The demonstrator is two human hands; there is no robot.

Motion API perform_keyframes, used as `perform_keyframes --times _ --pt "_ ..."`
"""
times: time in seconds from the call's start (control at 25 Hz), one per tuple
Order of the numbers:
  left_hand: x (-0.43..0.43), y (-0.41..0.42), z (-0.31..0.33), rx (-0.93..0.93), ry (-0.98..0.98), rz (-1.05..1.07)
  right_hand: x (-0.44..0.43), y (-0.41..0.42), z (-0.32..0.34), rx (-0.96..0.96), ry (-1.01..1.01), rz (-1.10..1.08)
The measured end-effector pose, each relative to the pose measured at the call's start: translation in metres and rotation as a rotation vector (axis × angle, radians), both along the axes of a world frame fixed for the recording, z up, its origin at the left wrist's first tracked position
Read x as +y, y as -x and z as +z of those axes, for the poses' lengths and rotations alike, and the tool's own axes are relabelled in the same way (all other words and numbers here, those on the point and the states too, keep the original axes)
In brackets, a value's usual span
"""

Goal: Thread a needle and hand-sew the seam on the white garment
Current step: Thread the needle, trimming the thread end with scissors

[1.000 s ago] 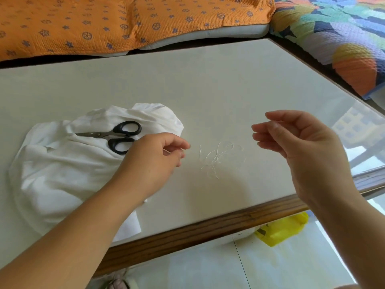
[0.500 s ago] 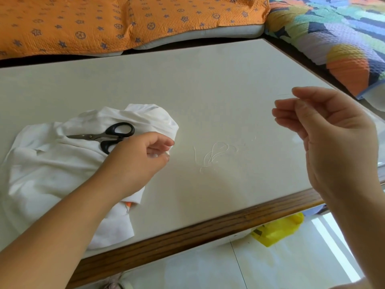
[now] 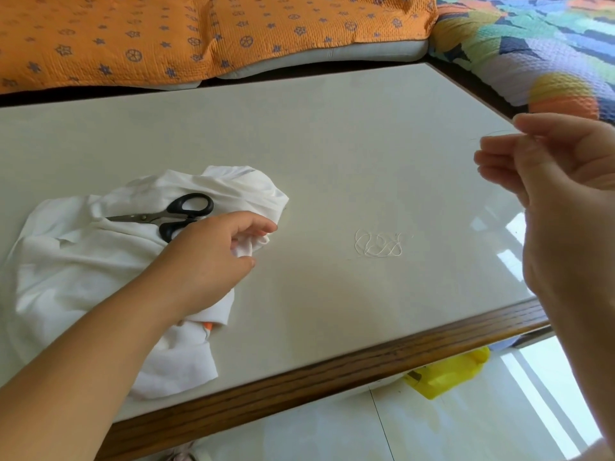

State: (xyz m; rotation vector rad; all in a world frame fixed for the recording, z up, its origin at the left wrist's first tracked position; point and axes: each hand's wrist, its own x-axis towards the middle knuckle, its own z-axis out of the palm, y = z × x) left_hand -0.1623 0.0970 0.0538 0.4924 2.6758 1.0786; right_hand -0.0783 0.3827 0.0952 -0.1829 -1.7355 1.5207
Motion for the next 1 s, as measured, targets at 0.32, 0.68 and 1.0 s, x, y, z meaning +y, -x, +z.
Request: perform_keyframes --times 0.32,0.68,1.0 --pt "-0.007 0.002 0.01 0.04 -0.009 0.006 -0.012 -0.007 0.005 -0.156 -0.09 0.064" --pt "-0.016 0.0 0.026 0.117 -0.06 0.089 -0.028 -0.018 -0.002 -0.289 -0.189 0.156" --pt "-0.024 -0.006 0.015 0.049 0.382 -0.14 -0.043 -0.015 -0.007 -0.377 -0.184 0.189"
